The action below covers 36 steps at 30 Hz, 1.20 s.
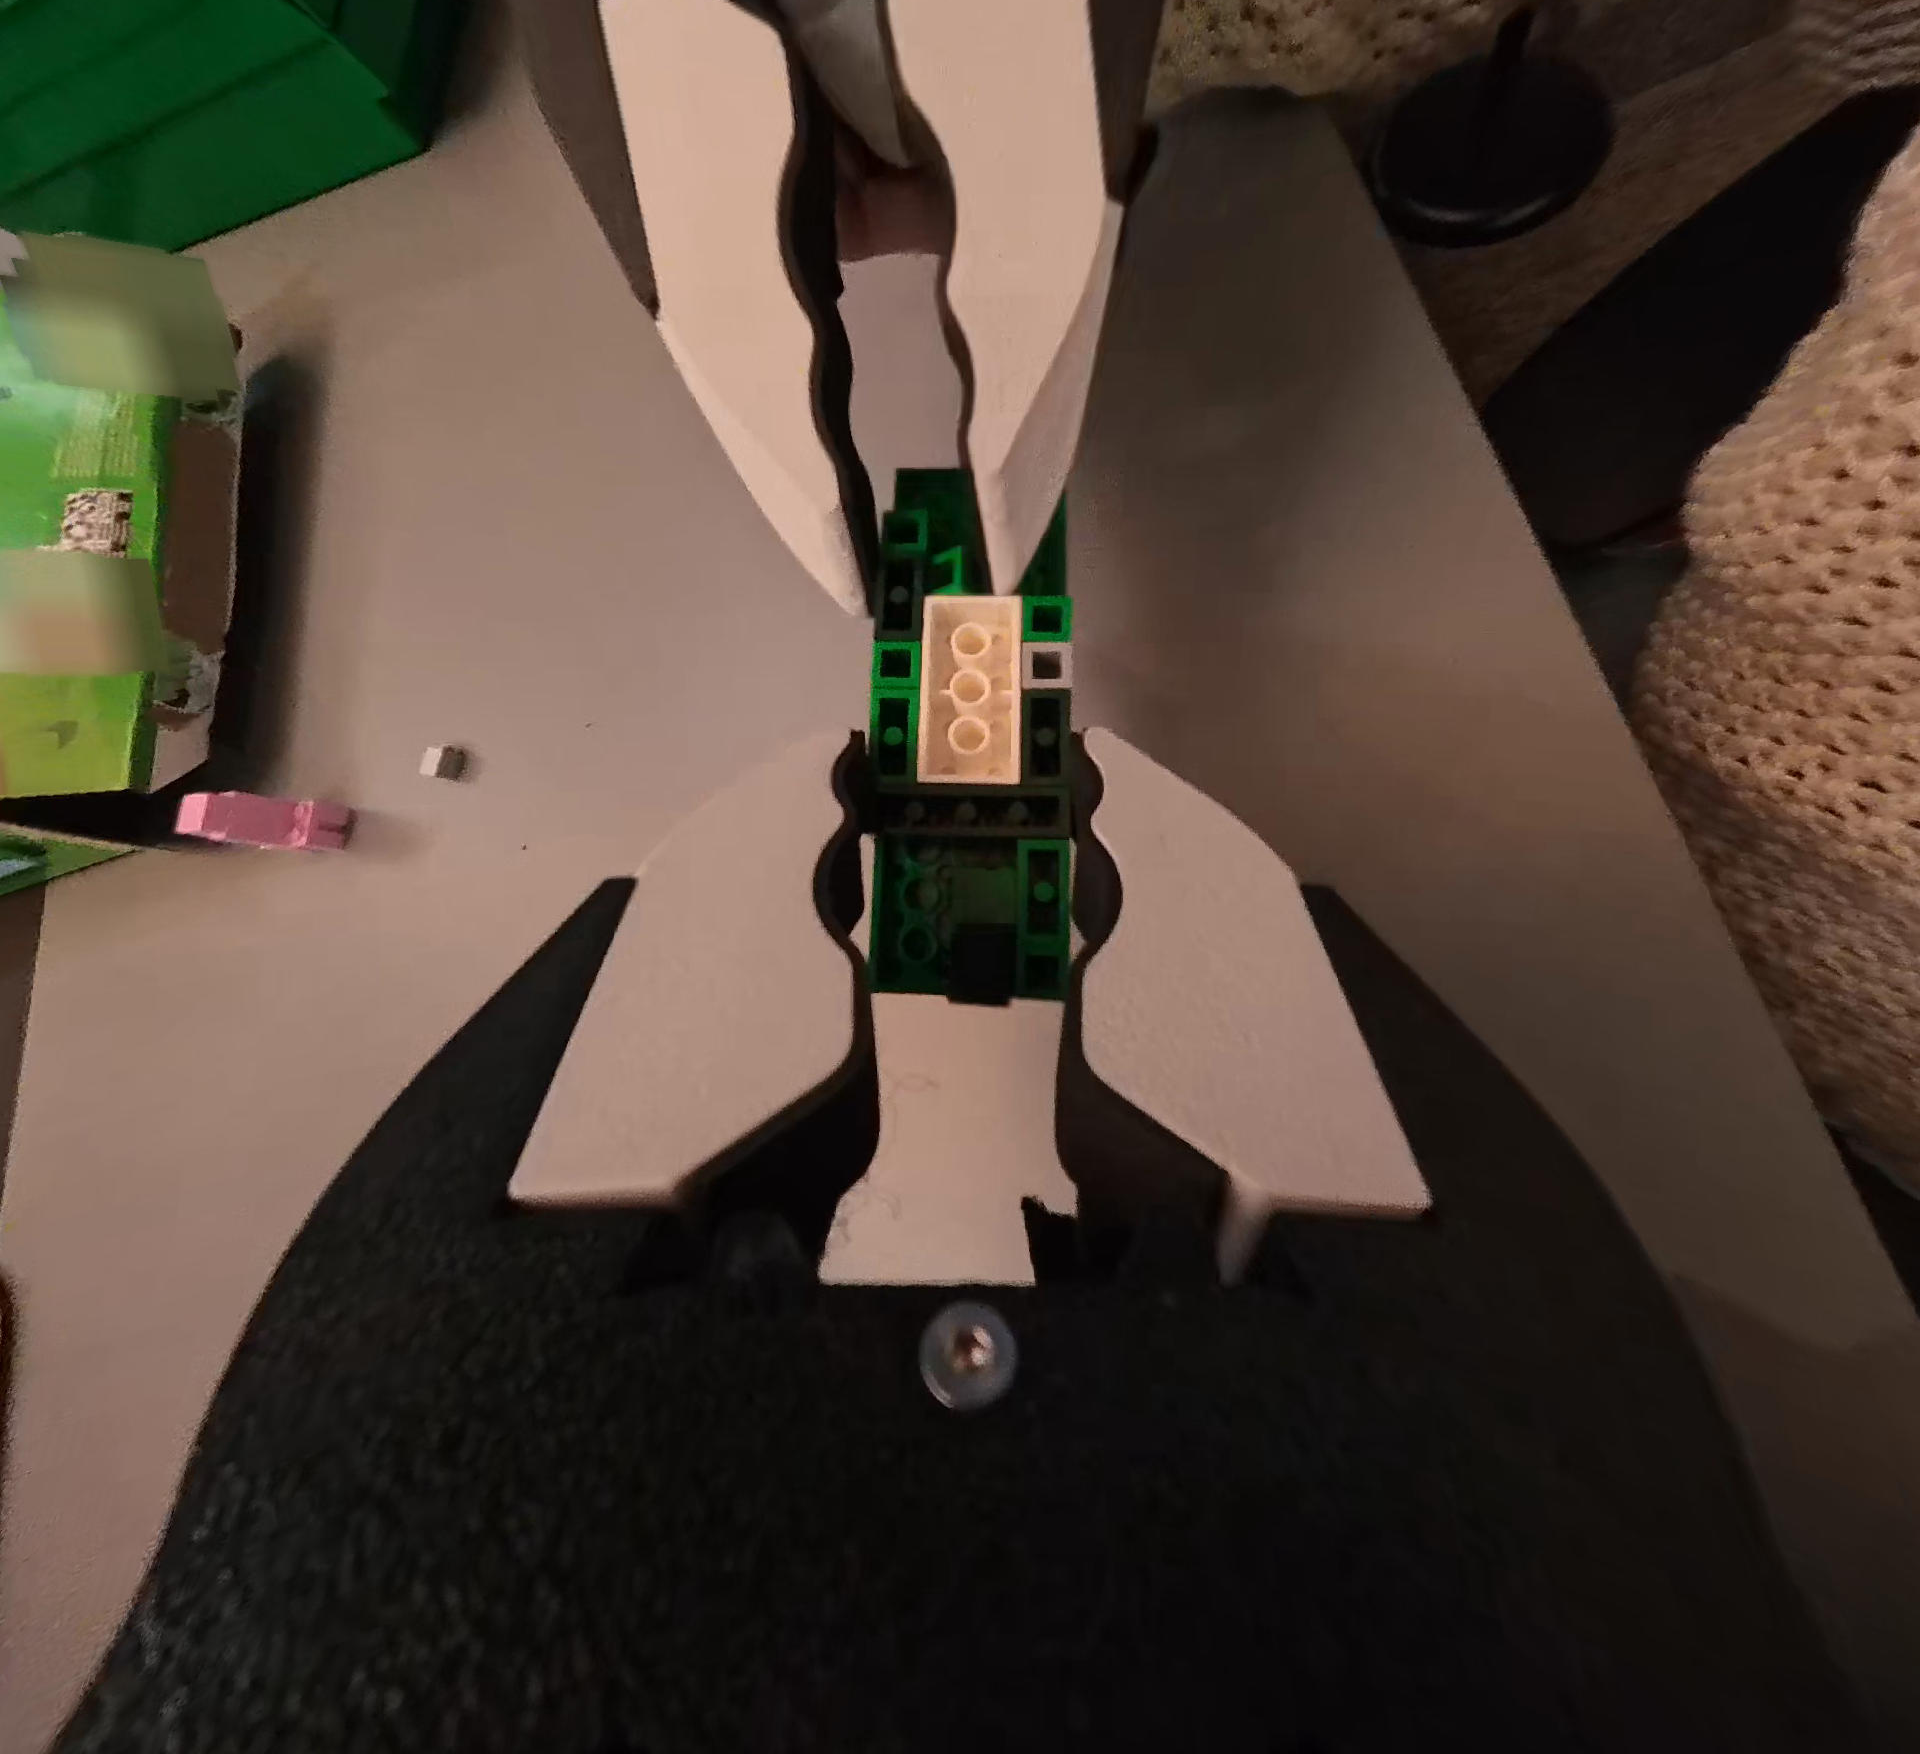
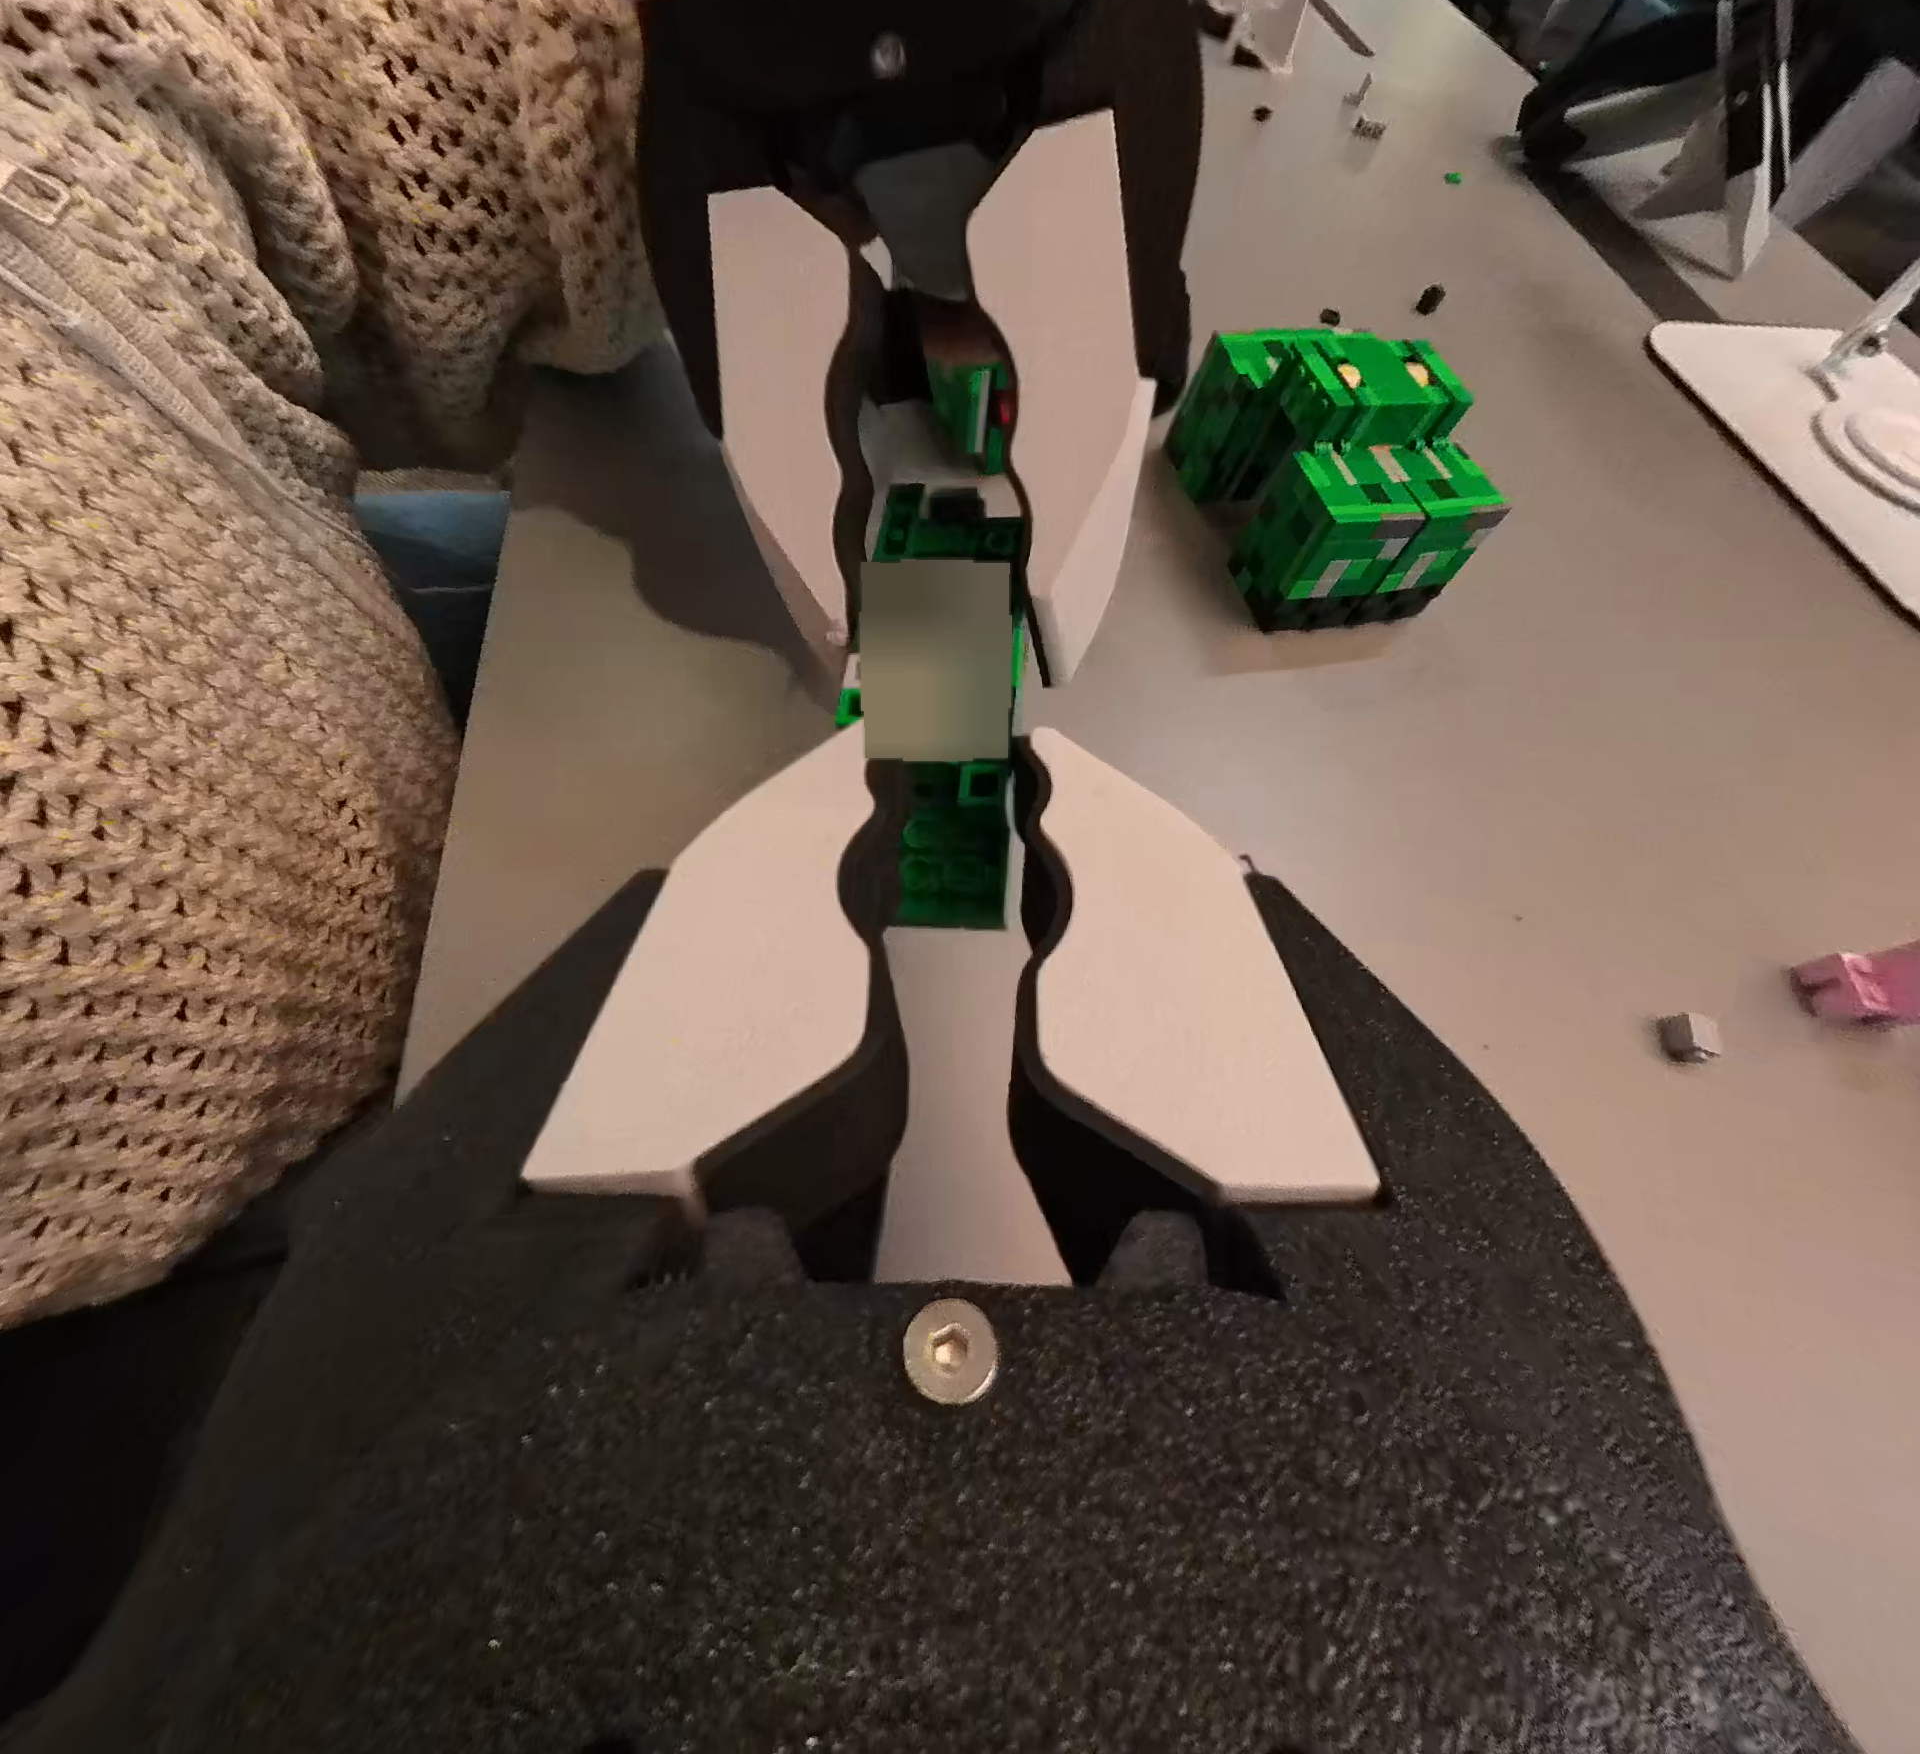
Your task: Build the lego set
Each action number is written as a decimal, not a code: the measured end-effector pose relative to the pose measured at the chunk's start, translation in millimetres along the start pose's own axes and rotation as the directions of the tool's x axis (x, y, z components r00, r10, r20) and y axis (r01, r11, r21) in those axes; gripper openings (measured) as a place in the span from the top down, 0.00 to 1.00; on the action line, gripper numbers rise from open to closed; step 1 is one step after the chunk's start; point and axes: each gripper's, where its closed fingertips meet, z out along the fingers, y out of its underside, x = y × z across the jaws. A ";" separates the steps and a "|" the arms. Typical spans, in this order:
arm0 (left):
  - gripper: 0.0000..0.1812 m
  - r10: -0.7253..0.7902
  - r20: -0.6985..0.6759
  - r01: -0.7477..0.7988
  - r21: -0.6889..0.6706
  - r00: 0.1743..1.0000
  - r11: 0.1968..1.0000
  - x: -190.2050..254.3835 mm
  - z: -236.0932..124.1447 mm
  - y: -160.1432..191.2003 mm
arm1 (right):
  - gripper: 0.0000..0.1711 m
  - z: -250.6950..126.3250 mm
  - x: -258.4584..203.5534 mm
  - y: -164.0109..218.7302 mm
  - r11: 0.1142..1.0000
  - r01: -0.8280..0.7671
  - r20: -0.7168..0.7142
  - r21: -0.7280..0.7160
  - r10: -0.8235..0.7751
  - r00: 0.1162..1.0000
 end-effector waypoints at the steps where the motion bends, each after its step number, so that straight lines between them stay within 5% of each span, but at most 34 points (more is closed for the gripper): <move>1: 0.80 -0.005 0.007 0.005 -0.002 1.000 1.000 -0.7 0.8 0.2 | 0.89 -0.4 0.9 0.8 1.000 0.002 0.001 0.002 -0.002 1.000; 15: 0.80 -0.193 0.153 0.206 -0.076 0.969 0.976 -19.5 20.6 -1.1 | 0.71 -24.8 22.5 12.9 0.999 0.032 -0.194 0.025 -0.027 0.981; 21: 0.80 -0.250 0.199 0.285 -0.169 0.948 0.944 -16.7 55.7 11.6 | 0.71 -63.9 52.8 29.8 0.980 -0.071 -0.382 0.187 0.139 0.913; 26: 0.80 -0.231 0.241 0.288 -0.238 0.943 0.928 -22.0 64.2 32.8 | 0.73 -68.0 65.0 45.2 0.980 -0.062 -0.499 0.187 0.150 0.854; 36: 0.77 -0.407 0.213 0.442 -0.154 0.888 0.884 -27.8 62.7 42.1 | 0.76 -72.3 76.1 42.4 0.980 -0.016 -0.599 0.198 0.133 0.789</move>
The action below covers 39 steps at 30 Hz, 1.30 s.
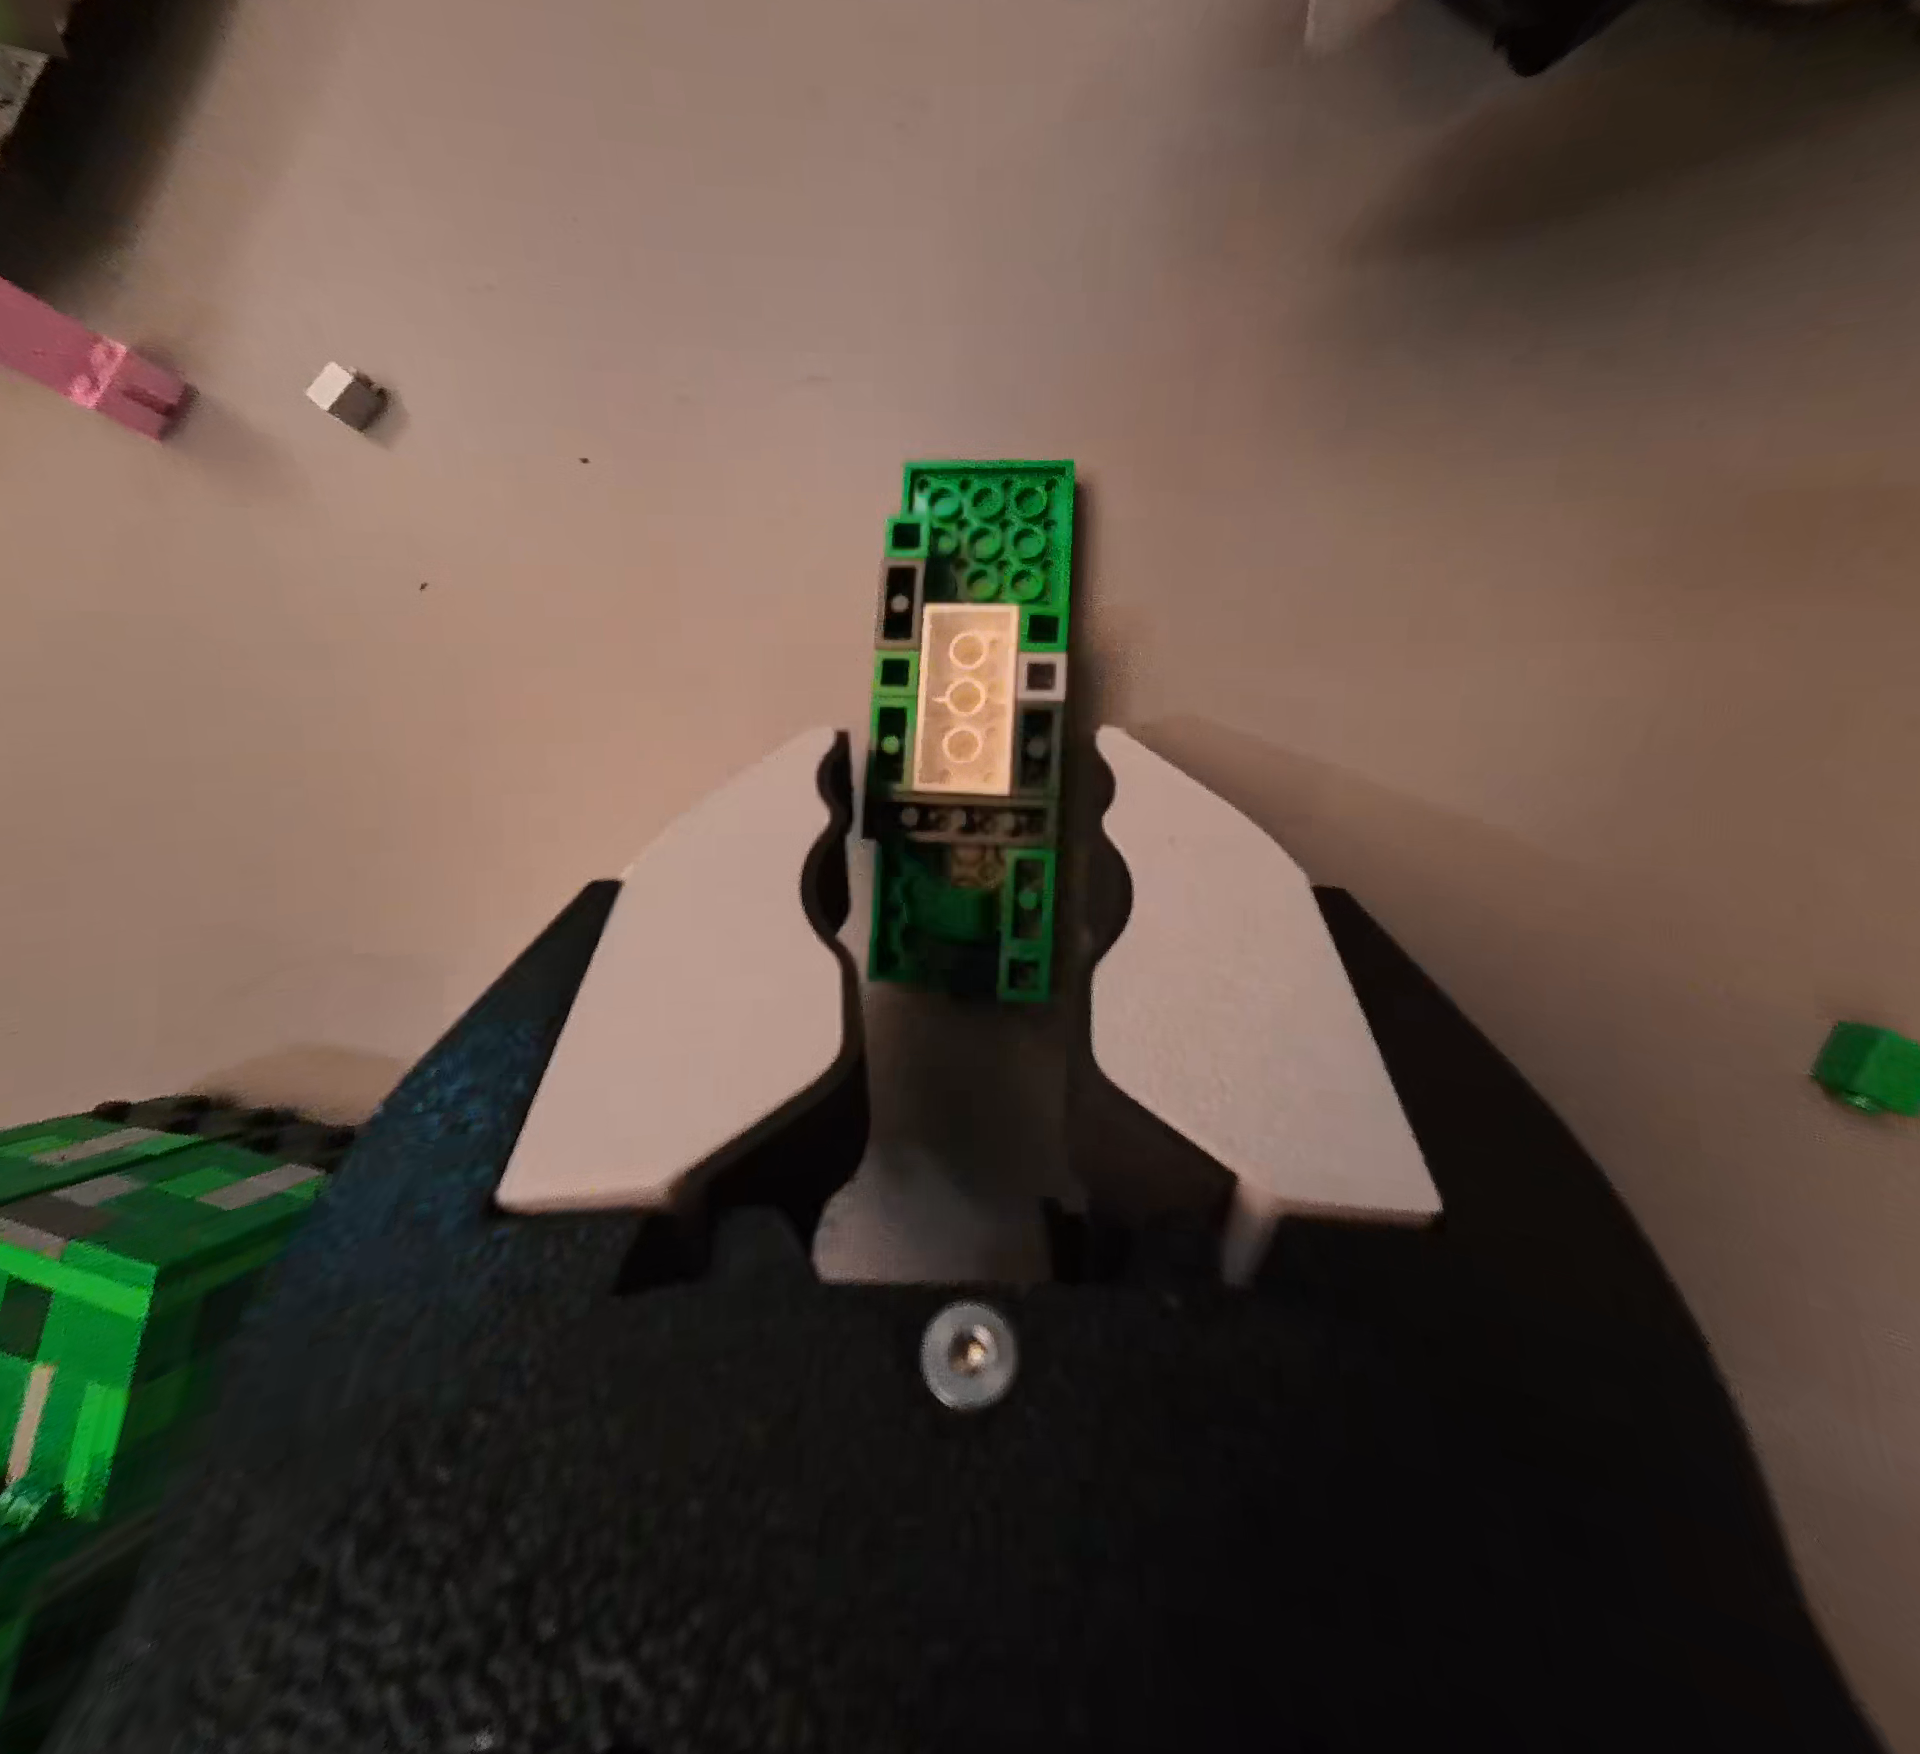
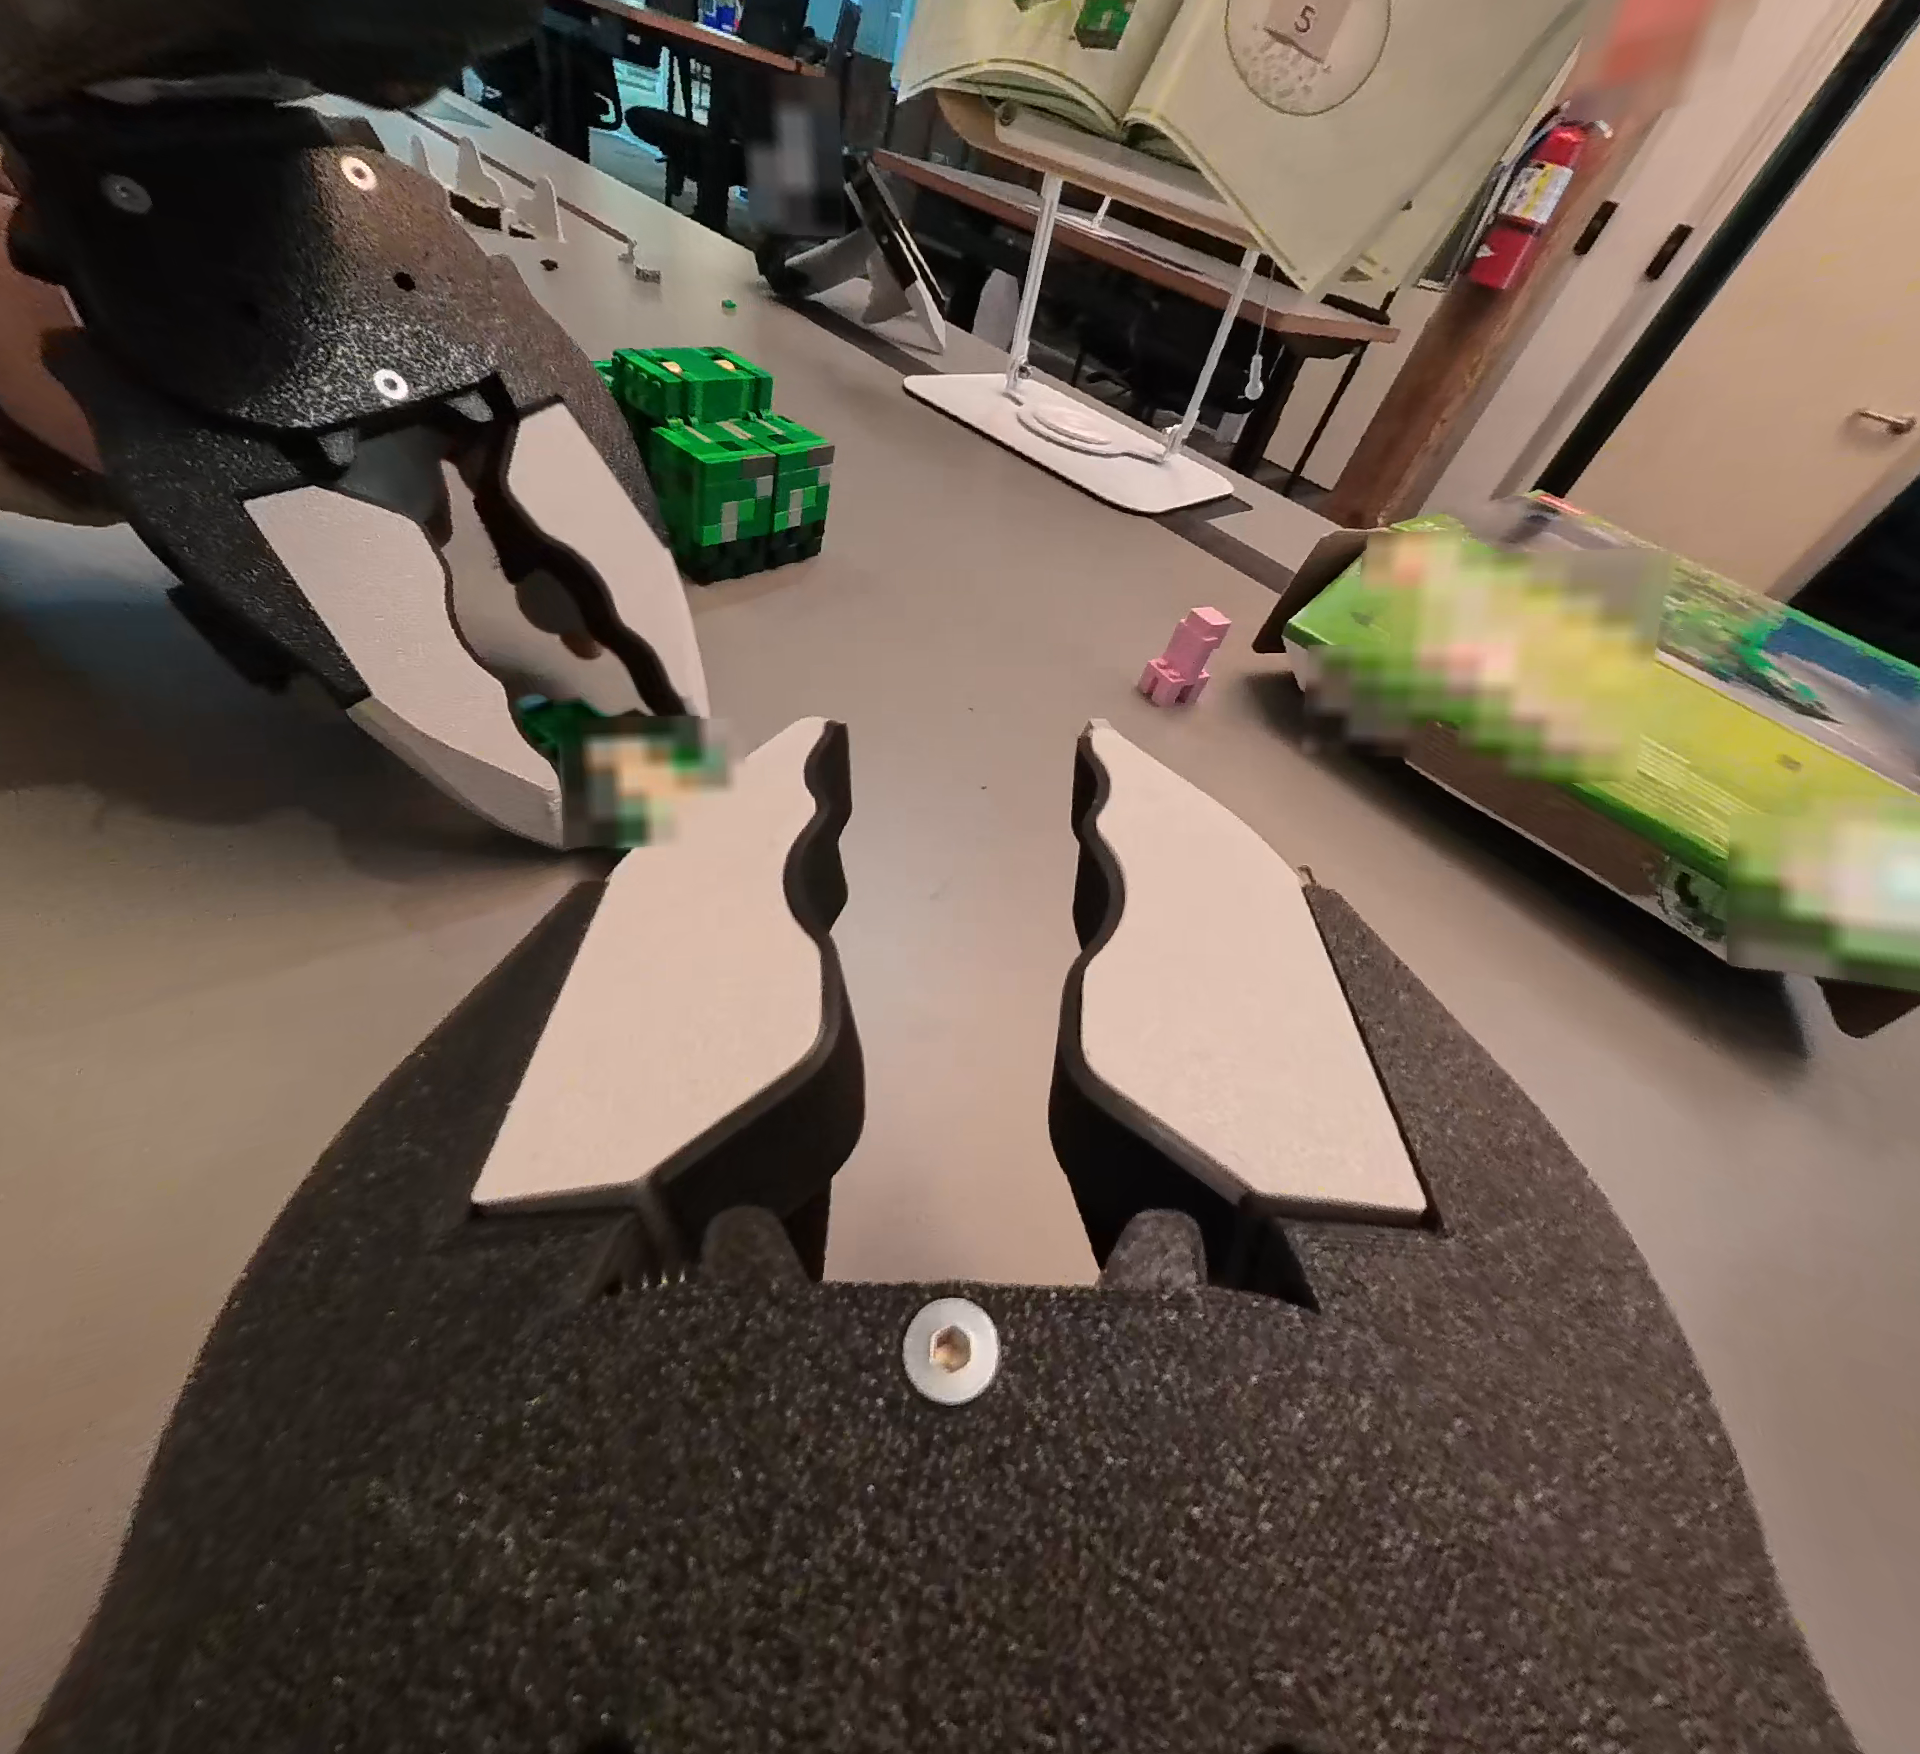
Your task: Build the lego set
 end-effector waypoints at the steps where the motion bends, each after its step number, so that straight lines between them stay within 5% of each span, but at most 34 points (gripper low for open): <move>1: 0.74 0.004 0.009 -0.004 -0.002 1.000 1.000 -0.7 -0.7 0.2 | 0.77 -0.1 0.3 -0.2 1.000 0.000 -0.003 0.001 0.000 1.000; 7: 0.67 0.008 0.005 -0.008 0.028 1.000 1.000 9.2 -17.3 -2.7 | 0.77 -1.1 2.8 -2.3 0.999 0.025 -0.033 0.024 -0.024 0.999; 13: 0.68 0.009 0.118 -0.033 0.202 0.993 0.979 8.4 -104.9 -17.1 | 0.76 -3.1 5.4 -4.2 0.998 0.047 -0.064 0.041 -0.045 0.997; 19: 0.72 -0.161 0.381 0.025 0.338 0.911 0.941 -37.6 -208.4 32.4 | 0.75 2.2 6.5 -1.3 0.999 0.047 -0.065 -0.005 -0.048 0.997; 23: 0.72 -0.303 0.428 0.119 0.404 0.851 0.907 -54.8 -246.1 81.4 | 0.71 26.5 -39.1 -28.1 0.997 -0.028 0.153 -0.065 0.038 0.987; 30: 0.73 -0.465 0.418 0.206 0.530 0.780 0.823 -66.4 -279.7 136.0 | 0.55 107.1 -185.6 -77.4 0.900 0.394 0.676 -0.186 -0.174 0.716; 34: 0.73 -0.465 0.421 0.199 0.537 0.779 0.820 -60.5 -284.4 147.5 | 0.55 160.5 -226.1 -54.5 0.737 0.635 0.818 -0.230 -0.208 0.537; 39: 0.73 -0.455 0.431 0.196 0.523 0.779 0.830 -50.9 -289.6 163.5 | 0.63 187.0 -234.5 -22.8 0.562 0.769 0.899 -0.303 -0.100 0.427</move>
